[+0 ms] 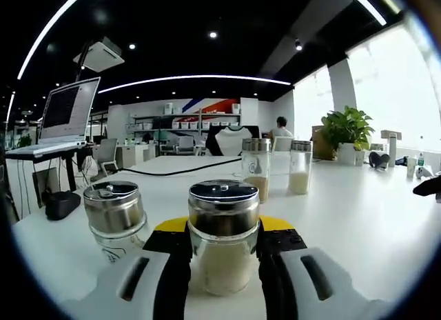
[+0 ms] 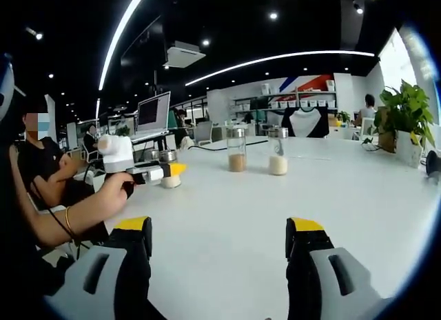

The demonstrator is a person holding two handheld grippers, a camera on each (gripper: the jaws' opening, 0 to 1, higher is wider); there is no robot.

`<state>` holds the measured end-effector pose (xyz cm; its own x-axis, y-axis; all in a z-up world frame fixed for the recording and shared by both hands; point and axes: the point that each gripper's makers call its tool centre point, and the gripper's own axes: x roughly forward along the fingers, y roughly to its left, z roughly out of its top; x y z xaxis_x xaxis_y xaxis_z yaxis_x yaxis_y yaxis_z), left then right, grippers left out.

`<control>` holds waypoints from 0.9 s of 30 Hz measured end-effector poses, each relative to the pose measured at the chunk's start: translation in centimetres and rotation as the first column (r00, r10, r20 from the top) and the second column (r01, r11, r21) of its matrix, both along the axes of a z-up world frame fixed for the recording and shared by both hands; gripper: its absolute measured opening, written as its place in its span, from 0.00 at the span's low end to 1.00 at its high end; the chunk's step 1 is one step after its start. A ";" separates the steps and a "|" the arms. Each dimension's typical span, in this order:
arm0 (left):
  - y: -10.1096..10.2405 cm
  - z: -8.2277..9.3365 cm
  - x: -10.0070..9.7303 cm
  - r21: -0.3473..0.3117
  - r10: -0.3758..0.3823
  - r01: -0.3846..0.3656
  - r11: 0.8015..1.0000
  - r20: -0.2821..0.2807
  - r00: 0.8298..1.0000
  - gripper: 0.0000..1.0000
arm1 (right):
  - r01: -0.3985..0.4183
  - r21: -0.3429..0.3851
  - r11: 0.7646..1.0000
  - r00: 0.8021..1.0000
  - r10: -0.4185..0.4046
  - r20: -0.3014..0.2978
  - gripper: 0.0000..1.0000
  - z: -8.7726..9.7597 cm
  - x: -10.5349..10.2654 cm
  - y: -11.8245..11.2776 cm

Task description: Rotate the seasoning bottle until the label or dispensing opening points toward the visible target arrow and the bottle remains upright within the marked orientation range

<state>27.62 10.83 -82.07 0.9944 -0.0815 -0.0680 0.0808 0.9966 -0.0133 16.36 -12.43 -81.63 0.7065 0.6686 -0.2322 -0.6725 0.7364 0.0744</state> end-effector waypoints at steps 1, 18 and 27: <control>-0.5 -0.2 0.0 0.006 -0.039 0.039 0.999 -0.014 0.999 0.37 | -0.002 -0.003 1.000 1.000 0.002 -0.001 0.80 -0.1 0.0 0.0; -3.4 0.6 -1.0 0.018 -0.264 0.264 0.964 -0.012 0.964 0.37 | -0.057 -0.008 0.998 0.998 0.057 0.019 0.77 0.5 0.2 1.8; -5.7 1.2 -2.5 0.025 -0.401 0.401 0.916 -0.007 0.916 0.37 | -0.079 0.001 0.997 0.996 0.079 0.036 0.77 1.0 0.0 2.6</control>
